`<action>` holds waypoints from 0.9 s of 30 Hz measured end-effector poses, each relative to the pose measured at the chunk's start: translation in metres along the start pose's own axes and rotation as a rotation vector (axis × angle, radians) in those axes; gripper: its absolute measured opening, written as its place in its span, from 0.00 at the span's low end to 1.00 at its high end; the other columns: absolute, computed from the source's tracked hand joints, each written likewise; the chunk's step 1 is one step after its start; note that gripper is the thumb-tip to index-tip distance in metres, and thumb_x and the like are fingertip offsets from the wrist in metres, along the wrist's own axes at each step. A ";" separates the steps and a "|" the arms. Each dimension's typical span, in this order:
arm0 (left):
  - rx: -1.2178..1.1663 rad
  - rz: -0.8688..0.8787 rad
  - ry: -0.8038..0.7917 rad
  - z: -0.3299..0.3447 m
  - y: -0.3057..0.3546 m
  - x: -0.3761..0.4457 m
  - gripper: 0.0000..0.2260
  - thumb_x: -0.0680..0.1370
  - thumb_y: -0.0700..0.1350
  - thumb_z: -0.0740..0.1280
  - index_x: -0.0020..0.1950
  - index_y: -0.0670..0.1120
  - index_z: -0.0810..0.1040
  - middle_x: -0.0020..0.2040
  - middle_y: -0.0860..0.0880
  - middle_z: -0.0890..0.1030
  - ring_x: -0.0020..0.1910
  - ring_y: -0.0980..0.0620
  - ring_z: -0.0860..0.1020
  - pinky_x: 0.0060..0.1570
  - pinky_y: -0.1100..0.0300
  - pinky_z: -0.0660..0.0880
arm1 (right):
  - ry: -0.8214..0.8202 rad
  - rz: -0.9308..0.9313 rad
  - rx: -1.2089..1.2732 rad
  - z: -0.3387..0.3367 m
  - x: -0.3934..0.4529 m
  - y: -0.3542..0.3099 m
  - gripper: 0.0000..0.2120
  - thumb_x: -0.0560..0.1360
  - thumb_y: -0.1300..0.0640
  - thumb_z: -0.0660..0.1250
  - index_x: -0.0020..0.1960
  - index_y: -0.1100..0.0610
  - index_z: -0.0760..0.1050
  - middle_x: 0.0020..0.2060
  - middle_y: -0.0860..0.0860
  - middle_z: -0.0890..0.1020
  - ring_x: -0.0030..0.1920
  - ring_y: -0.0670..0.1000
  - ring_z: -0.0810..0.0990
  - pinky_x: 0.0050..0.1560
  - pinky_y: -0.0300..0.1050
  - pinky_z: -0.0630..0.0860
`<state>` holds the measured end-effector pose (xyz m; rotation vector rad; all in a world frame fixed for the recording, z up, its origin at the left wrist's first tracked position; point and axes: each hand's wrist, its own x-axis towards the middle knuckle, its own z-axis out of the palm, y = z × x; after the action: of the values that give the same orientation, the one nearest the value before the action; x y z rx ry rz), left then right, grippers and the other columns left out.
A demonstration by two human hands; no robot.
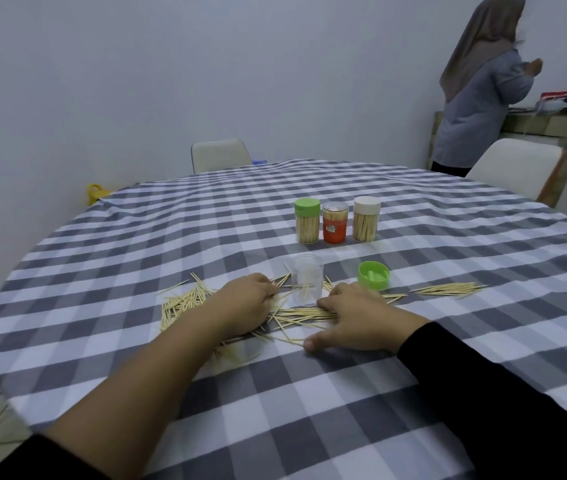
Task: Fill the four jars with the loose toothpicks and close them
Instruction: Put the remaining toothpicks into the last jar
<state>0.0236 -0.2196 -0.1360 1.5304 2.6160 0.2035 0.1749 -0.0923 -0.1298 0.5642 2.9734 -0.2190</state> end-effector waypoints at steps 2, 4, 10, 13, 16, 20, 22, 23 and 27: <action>0.063 0.006 -0.021 -0.002 -0.003 0.001 0.18 0.81 0.42 0.55 0.69 0.49 0.72 0.69 0.51 0.69 0.65 0.50 0.69 0.64 0.60 0.64 | -0.010 -0.013 0.003 -0.001 -0.001 -0.003 0.39 0.67 0.29 0.65 0.71 0.49 0.67 0.63 0.52 0.69 0.66 0.54 0.63 0.64 0.51 0.62; 0.079 -0.001 -0.065 -0.005 -0.007 0.001 0.18 0.80 0.41 0.56 0.69 0.49 0.72 0.69 0.51 0.68 0.65 0.50 0.68 0.65 0.58 0.65 | -0.007 -0.037 0.005 0.000 -0.001 -0.008 0.35 0.69 0.32 0.65 0.70 0.48 0.68 0.63 0.52 0.69 0.66 0.54 0.63 0.64 0.52 0.62; -0.048 -0.036 -0.246 -0.020 -0.011 -0.010 0.23 0.73 0.47 0.68 0.68 0.48 0.71 0.67 0.47 0.73 0.64 0.47 0.72 0.64 0.50 0.71 | 0.064 -0.098 -0.063 0.008 0.005 -0.021 0.19 0.78 0.45 0.59 0.65 0.52 0.73 0.61 0.54 0.71 0.64 0.57 0.67 0.60 0.51 0.64; -0.076 -0.031 -0.286 -0.020 -0.011 -0.015 0.27 0.71 0.48 0.70 0.69 0.49 0.68 0.64 0.48 0.74 0.60 0.47 0.74 0.61 0.50 0.73 | 0.201 -0.112 -0.137 0.016 0.006 -0.023 0.14 0.79 0.53 0.56 0.61 0.53 0.75 0.57 0.54 0.73 0.60 0.57 0.71 0.56 0.50 0.66; -0.051 -0.041 -0.188 -0.014 -0.016 -0.013 0.24 0.71 0.50 0.69 0.66 0.49 0.71 0.61 0.49 0.76 0.58 0.48 0.75 0.60 0.49 0.73 | 0.335 -0.104 -0.230 0.023 0.006 -0.024 0.14 0.78 0.61 0.53 0.58 0.55 0.74 0.55 0.53 0.75 0.58 0.57 0.72 0.51 0.50 0.65; 0.100 -0.037 -0.047 -0.005 -0.021 -0.002 0.10 0.75 0.49 0.63 0.53 0.47 0.74 0.51 0.48 0.79 0.51 0.46 0.75 0.51 0.54 0.73 | 0.389 -0.073 -0.254 0.026 0.004 -0.026 0.15 0.77 0.63 0.52 0.58 0.55 0.73 0.56 0.53 0.74 0.59 0.57 0.71 0.53 0.50 0.63; 0.181 -0.013 -0.024 0.002 -0.022 0.003 0.12 0.78 0.49 0.58 0.56 0.46 0.75 0.53 0.47 0.80 0.52 0.45 0.76 0.52 0.55 0.71 | 0.396 -0.059 -0.251 0.028 0.003 -0.026 0.15 0.78 0.62 0.51 0.59 0.55 0.72 0.57 0.53 0.73 0.59 0.57 0.70 0.54 0.50 0.63; 0.211 -0.002 -0.013 0.005 -0.023 0.005 0.14 0.79 0.49 0.56 0.59 0.46 0.75 0.56 0.47 0.80 0.53 0.45 0.76 0.55 0.55 0.70 | 0.397 -0.057 -0.249 0.028 0.003 -0.027 0.15 0.78 0.62 0.51 0.59 0.56 0.72 0.57 0.54 0.73 0.60 0.56 0.70 0.55 0.50 0.63; 0.278 0.075 0.084 0.010 -0.021 0.010 0.16 0.82 0.49 0.53 0.62 0.48 0.76 0.62 0.51 0.78 0.60 0.49 0.74 0.60 0.55 0.64 | 0.392 -0.052 -0.239 0.027 0.003 -0.029 0.15 0.78 0.62 0.51 0.59 0.56 0.73 0.57 0.54 0.73 0.60 0.56 0.70 0.55 0.50 0.63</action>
<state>0.0023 -0.2206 -0.1492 1.7410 2.7490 -0.0967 0.1630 -0.1223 -0.1532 0.5552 3.3204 0.2737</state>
